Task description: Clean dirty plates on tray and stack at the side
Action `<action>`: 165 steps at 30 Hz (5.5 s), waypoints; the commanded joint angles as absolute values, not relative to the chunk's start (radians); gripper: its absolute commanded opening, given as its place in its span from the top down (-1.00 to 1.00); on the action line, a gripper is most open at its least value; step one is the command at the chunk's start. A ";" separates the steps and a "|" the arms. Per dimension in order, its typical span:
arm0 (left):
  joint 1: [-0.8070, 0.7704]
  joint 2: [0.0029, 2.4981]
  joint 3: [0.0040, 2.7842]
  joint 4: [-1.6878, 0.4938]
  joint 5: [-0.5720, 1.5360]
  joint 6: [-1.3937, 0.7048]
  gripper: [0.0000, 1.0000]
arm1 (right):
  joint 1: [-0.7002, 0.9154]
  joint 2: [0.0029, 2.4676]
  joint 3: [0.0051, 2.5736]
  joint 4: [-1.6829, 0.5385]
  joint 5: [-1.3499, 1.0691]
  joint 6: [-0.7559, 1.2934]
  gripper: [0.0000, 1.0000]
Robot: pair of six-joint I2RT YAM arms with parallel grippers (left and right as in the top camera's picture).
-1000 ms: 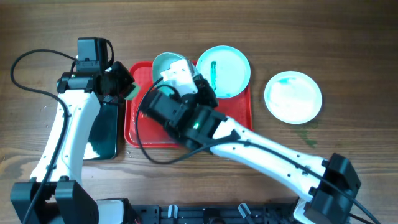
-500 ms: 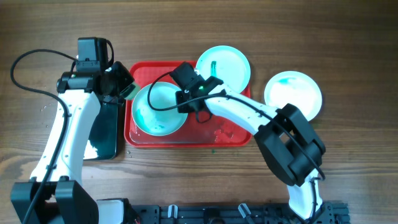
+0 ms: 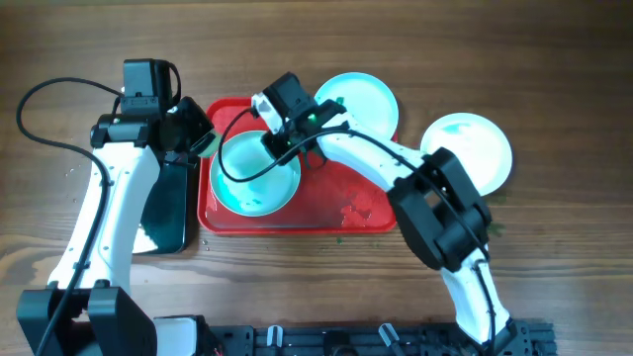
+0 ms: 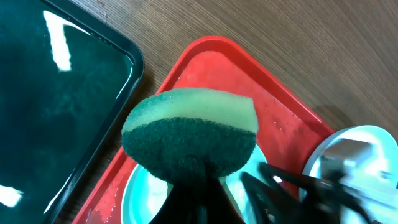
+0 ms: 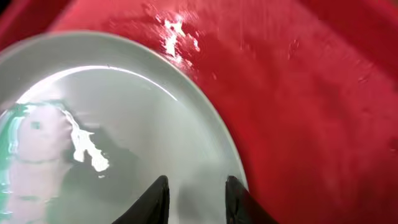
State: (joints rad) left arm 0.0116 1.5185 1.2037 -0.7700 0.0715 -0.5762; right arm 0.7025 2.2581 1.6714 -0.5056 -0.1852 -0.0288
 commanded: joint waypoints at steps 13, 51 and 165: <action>0.014 1.521 1.205 -0.768 0.054 -0.554 0.92 | 0.682 2.240 1.788 -0.539 -0.087 -0.172 0.54; 0.013 1.521 1.205 -0.762 0.054 -0.554 0.92 | 0.649 2.362 1.843 -0.672 -0.382 -0.171 0.38; -0.028 1.905 1.514 -0.948 -0.226 -0.424 0.92 | 0.556 2.387 1.778 -0.743 -0.424 0.419 0.91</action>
